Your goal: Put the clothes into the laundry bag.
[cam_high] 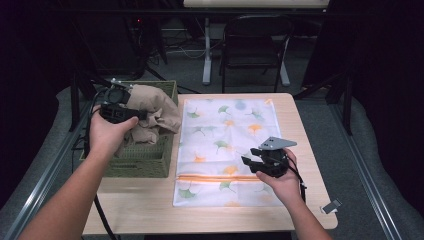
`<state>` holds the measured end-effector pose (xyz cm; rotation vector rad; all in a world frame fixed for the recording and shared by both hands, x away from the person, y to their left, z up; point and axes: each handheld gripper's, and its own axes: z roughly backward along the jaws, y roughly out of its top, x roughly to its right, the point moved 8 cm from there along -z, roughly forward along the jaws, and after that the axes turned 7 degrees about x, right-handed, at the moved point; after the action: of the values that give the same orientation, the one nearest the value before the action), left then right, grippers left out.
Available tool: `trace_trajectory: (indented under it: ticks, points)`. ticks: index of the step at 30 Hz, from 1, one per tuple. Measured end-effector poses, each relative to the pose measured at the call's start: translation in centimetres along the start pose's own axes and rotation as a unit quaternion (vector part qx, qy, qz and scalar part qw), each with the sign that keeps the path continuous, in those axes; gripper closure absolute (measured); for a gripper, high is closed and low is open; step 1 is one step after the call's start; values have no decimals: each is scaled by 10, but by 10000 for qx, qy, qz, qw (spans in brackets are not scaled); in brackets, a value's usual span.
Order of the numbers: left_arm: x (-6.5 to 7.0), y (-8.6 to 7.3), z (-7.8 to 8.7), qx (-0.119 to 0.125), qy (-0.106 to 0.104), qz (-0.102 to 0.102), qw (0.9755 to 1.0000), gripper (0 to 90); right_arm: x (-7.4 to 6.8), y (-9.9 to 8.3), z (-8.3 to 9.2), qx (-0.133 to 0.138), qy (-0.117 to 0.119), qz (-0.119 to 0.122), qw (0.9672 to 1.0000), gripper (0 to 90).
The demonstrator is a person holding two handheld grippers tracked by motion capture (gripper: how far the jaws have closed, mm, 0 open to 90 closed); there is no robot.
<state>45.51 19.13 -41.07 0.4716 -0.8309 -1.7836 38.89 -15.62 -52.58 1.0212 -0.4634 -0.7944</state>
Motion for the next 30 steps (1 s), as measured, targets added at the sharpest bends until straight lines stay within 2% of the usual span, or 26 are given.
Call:
trace_trajectory:
  ticks: [3,6,8,11,15,25,28,30]
  points:
    - [5,-1,1,-4,-64,-24,10000,650,2,6,-8,17,-7,12,10000,507]
    - [10,-2,3,17,-119,-26,9999,650,3,11,-16,95,-28,191,9998,476]
    - [13,-3,4,10,-138,-53,9999,650,4,10,-21,65,-71,233,9997,456]
    - [16,-3,6,26,-148,-62,9999,650,4,7,-28,12,-26,240,9997,472]
    - [24,-3,10,64,-205,-110,9997,650,2,-10,-40,-207,93,522,9984,566]
    - [42,-7,10,71,-392,-226,9990,650,-5,-42,-48,-524,422,645,9957,692]
    - [44,-8,9,69,-433,-258,9987,650,-6,-49,-49,-579,460,639,9952,704]
    - [48,-9,9,81,-466,-272,9985,650,-8,-57,-51,-716,525,690,9937,703]
